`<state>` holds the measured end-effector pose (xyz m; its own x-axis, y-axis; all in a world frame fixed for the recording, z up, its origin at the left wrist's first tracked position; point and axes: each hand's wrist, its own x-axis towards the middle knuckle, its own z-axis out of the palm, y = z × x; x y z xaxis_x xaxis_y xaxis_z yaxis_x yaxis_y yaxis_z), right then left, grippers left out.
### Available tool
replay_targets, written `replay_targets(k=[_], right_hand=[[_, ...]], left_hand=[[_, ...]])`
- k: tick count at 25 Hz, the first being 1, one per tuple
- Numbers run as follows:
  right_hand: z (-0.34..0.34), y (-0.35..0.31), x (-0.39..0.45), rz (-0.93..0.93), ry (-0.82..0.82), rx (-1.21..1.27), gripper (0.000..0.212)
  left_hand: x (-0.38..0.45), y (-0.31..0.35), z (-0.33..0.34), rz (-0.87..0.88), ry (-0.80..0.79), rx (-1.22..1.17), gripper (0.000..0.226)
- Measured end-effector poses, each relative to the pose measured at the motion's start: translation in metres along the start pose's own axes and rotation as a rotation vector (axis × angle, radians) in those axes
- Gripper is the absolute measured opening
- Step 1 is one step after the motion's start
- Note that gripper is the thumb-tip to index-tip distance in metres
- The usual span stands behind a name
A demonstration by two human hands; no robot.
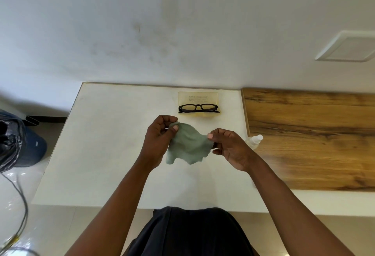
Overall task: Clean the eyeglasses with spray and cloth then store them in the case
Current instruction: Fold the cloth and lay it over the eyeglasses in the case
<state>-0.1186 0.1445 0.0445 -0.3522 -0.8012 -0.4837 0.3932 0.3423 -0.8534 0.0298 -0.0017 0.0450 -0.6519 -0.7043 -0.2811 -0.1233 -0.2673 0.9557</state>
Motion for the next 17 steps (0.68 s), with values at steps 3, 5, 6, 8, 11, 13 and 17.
replay_targets(k=[3, 5, 6, 8, 11, 13, 17], right_hand=[[0.0, 0.004, 0.005, -0.051, 0.121, -0.059, 0.008], [-0.001, 0.004, 0.011, -0.088, 0.212, -0.149, 0.009], [-0.001, 0.003, 0.014, -0.099, 0.252, -0.181, 0.011], [-0.001, -0.001, 0.02, -0.098, 0.306, -0.236, 0.021], [-0.001, -0.011, 0.032, -0.11, 0.323, -0.284, 0.034], [0.001, -0.019, 0.039, -0.179, 0.342, -0.259, 0.034], [0.001, -0.031, 0.041, -0.377, 0.421, -0.288, 0.04]], left_hand=[[0.001, -0.005, -0.001, -0.003, 0.016, 0.031, 0.018], [0.004, -0.008, -0.001, -0.001, 0.029, 0.055, 0.021], [0.007, -0.009, -0.001, 0.0, 0.037, 0.075, 0.022], [0.013, -0.009, 0.0, -0.001, 0.051, 0.106, 0.024], [0.025, -0.005, 0.002, 0.003, 0.065, 0.155, 0.025], [0.033, 0.0, 0.003, 0.05, 0.083, 0.171, 0.025], [0.039, 0.014, 0.005, 0.201, 0.145, 0.147, 0.028]])
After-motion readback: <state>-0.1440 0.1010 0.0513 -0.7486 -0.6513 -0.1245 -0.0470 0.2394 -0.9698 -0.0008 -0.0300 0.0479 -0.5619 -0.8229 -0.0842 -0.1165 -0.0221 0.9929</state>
